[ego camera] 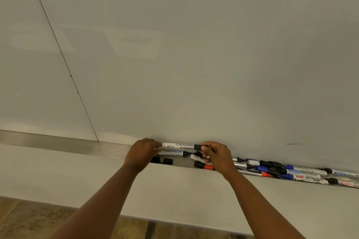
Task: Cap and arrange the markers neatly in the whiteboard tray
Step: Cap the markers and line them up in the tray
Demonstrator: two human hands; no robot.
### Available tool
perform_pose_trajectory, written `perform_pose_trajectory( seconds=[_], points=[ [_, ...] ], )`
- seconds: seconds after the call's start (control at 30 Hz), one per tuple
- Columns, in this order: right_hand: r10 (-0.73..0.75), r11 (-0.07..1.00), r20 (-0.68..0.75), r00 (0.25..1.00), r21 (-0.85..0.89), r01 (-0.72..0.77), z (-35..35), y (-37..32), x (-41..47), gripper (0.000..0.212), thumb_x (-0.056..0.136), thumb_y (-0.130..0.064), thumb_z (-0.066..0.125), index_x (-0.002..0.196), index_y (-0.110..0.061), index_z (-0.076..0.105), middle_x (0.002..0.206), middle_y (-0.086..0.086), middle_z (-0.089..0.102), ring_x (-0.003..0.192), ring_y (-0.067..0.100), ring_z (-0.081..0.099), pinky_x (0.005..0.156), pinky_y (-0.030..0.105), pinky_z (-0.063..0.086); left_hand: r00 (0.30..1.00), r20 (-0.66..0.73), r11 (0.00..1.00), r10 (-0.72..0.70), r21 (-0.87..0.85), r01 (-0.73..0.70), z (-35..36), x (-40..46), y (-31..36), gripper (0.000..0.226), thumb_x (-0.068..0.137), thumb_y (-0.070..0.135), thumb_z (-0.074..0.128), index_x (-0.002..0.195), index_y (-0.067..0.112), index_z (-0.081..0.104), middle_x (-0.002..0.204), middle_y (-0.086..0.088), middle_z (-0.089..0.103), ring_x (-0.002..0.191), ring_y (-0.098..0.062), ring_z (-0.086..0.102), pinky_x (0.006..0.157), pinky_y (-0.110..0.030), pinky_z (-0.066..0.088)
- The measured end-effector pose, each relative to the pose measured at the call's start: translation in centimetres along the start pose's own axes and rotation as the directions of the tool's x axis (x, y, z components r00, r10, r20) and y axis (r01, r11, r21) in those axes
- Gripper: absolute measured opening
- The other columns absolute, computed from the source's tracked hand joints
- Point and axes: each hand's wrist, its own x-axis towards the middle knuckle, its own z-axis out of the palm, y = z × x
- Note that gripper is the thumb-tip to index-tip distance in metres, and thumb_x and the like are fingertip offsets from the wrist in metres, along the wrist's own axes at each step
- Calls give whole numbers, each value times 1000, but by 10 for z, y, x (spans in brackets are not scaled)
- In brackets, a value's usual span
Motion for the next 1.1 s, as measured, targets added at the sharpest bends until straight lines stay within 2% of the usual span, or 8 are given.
perform_pose_trajectory(
  seconds=[0.2, 0.27, 0.33, 0.4, 0.5, 0.67, 0.87, 1.1],
  points=[
    [-27, 1000, -60, 998, -17, 26, -16, 8, -4, 11, 87, -2, 56, 93, -2, 65, 70, 8, 63, 48, 1, 59, 39, 14, 48, 973, 178, 922, 145, 333, -199, 16, 14, 13, 18, 48, 26, 81, 60, 27, 68, 53, 7, 66, 48, -13, 61, 39, -19, 40],
    [-60, 996, -67, 996, -75, 54, -19, 11, -6, 12, 86, -3, 57, 95, -4, 65, 71, 5, 64, 48, -2, 59, 39, 12, 47, 964, 244, 869, 108, 447, -210, 25, 19, 17, 21, 49, 28, 82, 65, 29, 70, 57, 8, 67, 53, -11, 62, 40, -21, 39],
    [-87, 991, -88, 992, -111, 77, -21, 13, -8, 12, 86, -4, 58, 95, -5, 66, 73, 4, 65, 49, -4, 60, 40, 10, 46, 952, 295, 876, 81, 434, -209, 29, 23, 20, 13, 72, 20, 69, 85, 22, 69, 79, -1, 71, 76, -21, 64, 54, -28, 41],
    [-120, 985, -103, 987, -133, 106, -22, 15, -9, 12, 86, -5, 58, 95, -7, 66, 74, 2, 65, 53, -6, 60, 42, 8, 46, 960, 259, 875, 105, 434, -213, 33, 25, 19, 11, 76, 17, 65, 87, 16, 68, 84, -6, 70, 80, -25, 63, 57, -29, 41],
    [-149, 981, -112, 982, -140, 133, -23, 17, -10, 14, 86, -7, 58, 89, -19, 64, 76, 0, 65, 58, -6, 61, 48, 7, 48, 954, 196, 859, 227, 421, -291, 29, 23, 15, 27, 45, 25, 86, 59, 21, 63, 54, 4, 63, 48, -14, 59, 37, -18, 37],
    [-227, 966, -123, 966, -157, 207, -14, 21, -13, 24, 85, -10, 60, 85, -34, 61, 79, -15, 65, 74, -7, 60, 62, 4, 46, 957, 10, 899, 289, 342, -275, 16, 10, -11, 34, 49, 6, 83, 75, 18, 65, 65, 1, 66, 51, -19, 59, 39, -22, 41],
    [-293, 944, -151, 944, -203, 260, 16, 26, -6, 13, 81, -8, 66, 90, -16, 68, 84, -5, 61, 79, -8, 56, 68, 1, 40, 977, -77, 939, 198, 301, -166, 8, -15, -46, 10, 76, 20, 54, 86, 21, 51, 71, 0, 65, 52, -21, 58, 41, -26, 42],
    [-322, 874, -69, 944, -406, 269, 43, 25, -3, 16, 81, -11, 65, 97, -16, 67, 95, 1, 67, 85, 11, 58, 71, 6, 38, 991, -132, 977, -23, 209, 51, 0, -27, -60, 11, 80, 15, 65, 87, 15, 57, 73, -5, 63, 60, -26, 59, 46, -27, 32]
  ],
)
